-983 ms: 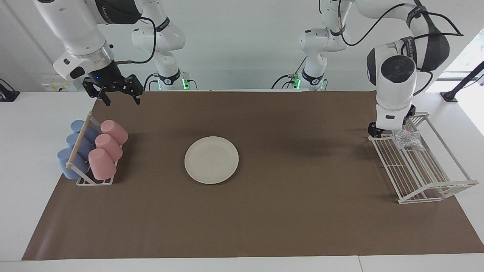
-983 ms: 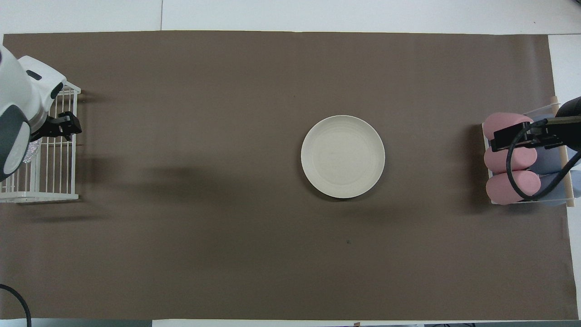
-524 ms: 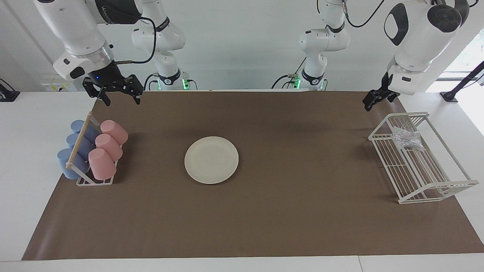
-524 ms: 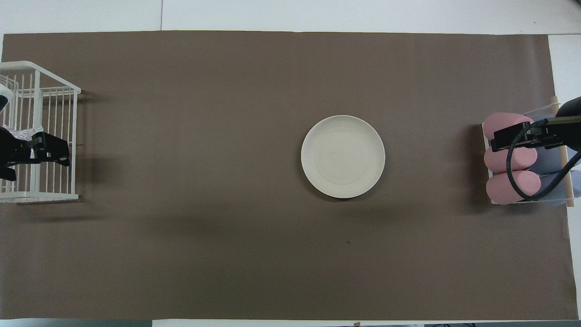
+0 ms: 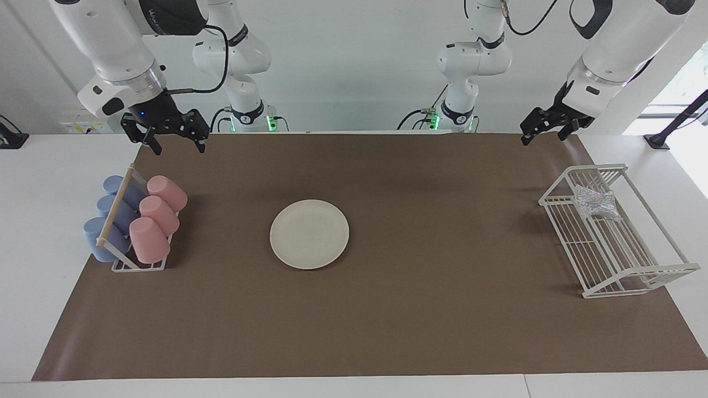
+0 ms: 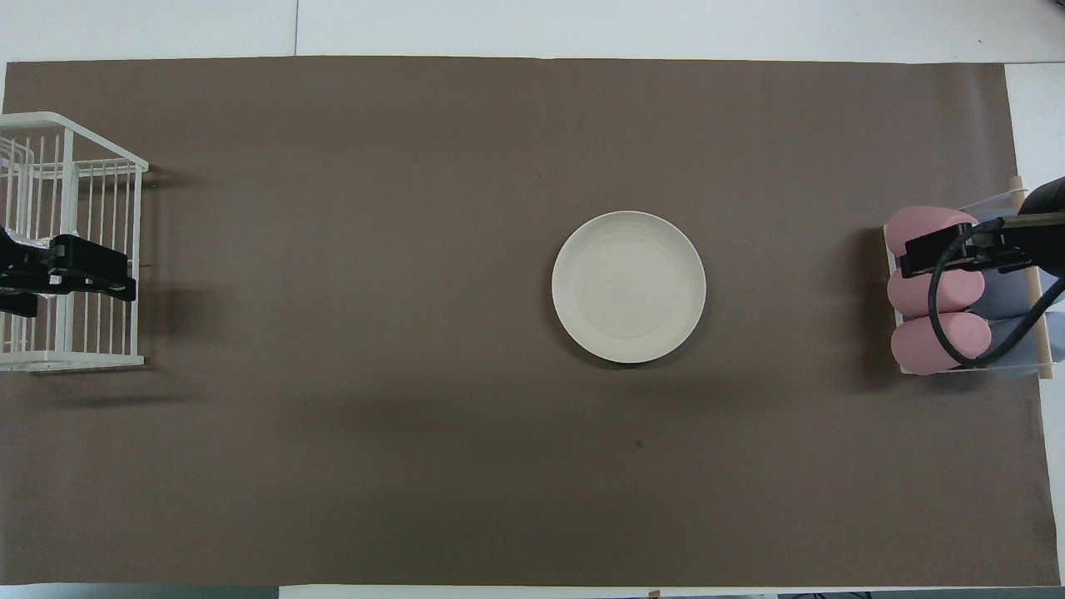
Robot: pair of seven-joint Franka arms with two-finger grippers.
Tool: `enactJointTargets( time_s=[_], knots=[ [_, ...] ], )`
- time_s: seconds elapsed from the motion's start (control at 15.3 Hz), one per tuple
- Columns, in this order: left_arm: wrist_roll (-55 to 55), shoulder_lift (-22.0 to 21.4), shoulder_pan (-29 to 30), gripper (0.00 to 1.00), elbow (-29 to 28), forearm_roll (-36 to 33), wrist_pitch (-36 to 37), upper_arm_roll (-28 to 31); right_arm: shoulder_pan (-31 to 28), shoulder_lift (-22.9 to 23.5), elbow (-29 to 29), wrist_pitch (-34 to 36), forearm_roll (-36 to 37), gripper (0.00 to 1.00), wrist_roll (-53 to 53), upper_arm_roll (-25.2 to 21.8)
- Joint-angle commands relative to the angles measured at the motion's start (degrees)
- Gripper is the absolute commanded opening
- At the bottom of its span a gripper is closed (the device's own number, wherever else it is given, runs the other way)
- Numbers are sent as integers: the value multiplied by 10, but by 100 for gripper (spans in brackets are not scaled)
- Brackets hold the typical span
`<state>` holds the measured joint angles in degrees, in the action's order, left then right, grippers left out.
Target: Wipe plate with sponge
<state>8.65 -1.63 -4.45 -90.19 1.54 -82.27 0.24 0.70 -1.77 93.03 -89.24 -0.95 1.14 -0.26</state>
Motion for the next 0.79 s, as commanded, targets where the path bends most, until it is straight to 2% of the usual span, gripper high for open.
enactJointTargets(
  time_s=[0.0,0.13,0.72],
  knots=[
    [-2,-4,-10,100,-24,10,-18,13,-6,-12,11,5,0,100,-5,4],
    [-2,-10,-14,100,-41,10,-25,14,-6,-12,11,5,0,100,-5,4],
    [-1,-3,-14,100,-26,9,-18,13,-6,-12,11,5,0,100,-5,4]
  ],
)
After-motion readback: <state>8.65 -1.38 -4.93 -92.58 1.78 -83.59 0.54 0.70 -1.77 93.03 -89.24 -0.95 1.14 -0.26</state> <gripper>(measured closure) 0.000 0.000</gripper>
